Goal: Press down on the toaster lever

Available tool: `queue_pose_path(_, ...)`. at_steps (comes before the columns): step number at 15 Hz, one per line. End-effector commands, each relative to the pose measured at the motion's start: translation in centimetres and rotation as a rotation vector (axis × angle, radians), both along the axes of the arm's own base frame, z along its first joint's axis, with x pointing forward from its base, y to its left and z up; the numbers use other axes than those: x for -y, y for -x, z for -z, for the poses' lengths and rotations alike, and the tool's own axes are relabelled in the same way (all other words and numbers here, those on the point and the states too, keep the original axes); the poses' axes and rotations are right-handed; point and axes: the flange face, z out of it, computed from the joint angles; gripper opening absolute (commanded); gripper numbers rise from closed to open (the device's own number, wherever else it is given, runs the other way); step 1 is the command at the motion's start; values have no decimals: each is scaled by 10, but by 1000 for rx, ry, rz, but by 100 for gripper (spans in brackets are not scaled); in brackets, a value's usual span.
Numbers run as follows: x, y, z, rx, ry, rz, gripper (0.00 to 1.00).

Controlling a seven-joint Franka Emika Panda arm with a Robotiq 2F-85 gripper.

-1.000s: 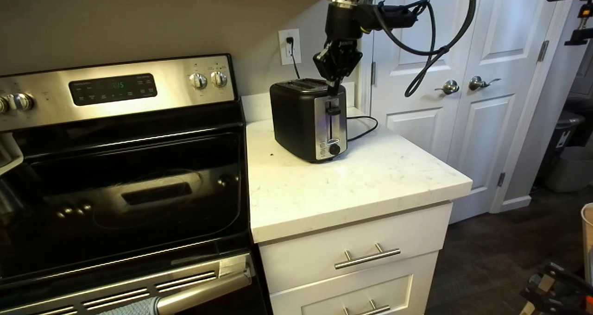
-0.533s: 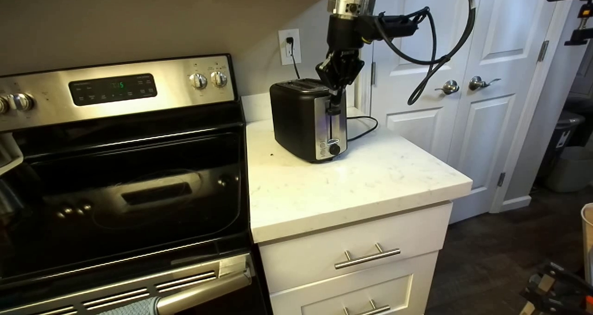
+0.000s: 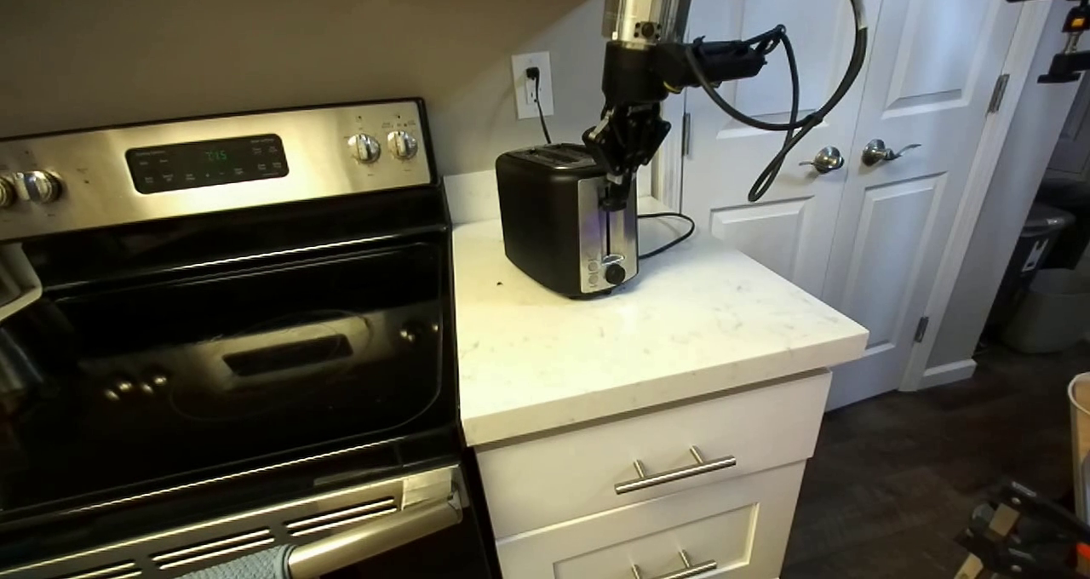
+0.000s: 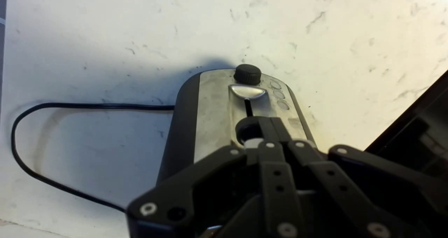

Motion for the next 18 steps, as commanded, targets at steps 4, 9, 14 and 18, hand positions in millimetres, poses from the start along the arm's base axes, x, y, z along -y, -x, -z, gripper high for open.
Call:
queue_pose_path(4,0,0,-1,-1,0,0,1)
queue_pose_path(9,1,1,0,0,3,-1,0)
queue_pose_path(14,15,-1,9,-13,0,13,0)
queue_pose_path(18,21,-3,15,-20,-3,22,0)
